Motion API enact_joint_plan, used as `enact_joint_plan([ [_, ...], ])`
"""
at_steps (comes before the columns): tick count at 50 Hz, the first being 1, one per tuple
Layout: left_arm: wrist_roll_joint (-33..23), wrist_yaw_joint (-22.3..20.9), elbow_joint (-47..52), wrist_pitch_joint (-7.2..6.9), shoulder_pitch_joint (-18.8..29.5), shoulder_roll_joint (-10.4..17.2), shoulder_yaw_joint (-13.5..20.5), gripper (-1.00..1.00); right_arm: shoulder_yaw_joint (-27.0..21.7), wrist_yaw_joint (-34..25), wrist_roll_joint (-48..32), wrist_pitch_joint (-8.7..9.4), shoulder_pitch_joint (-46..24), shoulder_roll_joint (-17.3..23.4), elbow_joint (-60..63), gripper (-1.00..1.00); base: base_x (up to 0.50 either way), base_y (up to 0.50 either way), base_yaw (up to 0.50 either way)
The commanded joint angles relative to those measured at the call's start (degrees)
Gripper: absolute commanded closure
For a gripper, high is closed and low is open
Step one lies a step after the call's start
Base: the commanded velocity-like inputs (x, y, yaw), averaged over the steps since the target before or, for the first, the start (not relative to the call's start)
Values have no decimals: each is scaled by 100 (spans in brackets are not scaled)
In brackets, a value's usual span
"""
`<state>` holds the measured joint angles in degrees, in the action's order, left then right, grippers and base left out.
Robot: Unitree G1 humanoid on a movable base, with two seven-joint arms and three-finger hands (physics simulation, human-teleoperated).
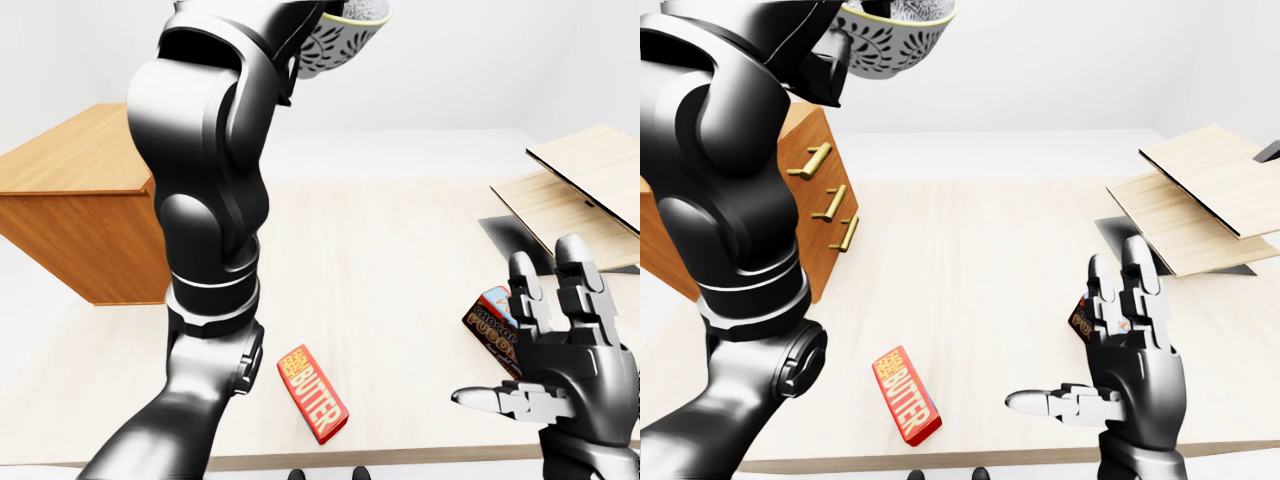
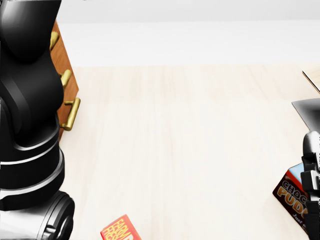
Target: Close the top drawer of the cabinet and put the bowl on top of it.
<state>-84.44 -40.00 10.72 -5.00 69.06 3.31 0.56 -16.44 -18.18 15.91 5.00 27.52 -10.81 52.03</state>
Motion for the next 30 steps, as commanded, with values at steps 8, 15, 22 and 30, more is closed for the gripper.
enact_joint_plan([
  [8,1082,0,-670,0,85,1265,351,100,54,85,-18,0,-52,77,-105,-100,0,0,0],
  [15,1502,180,-1054,0,16,1610,505,100,123,105,-47,-21,13,80,-88,-100,0,0,0],
  [22,1935,998,-1765,0,153,2021,602,100,130,128,-54,-6,-6,92,-94,-100,0,0,0],
  [30,2485,1499,-2422,0,238,2472,725,100,75,103,6,0,19,74,-33,-100,0,0,0],
])
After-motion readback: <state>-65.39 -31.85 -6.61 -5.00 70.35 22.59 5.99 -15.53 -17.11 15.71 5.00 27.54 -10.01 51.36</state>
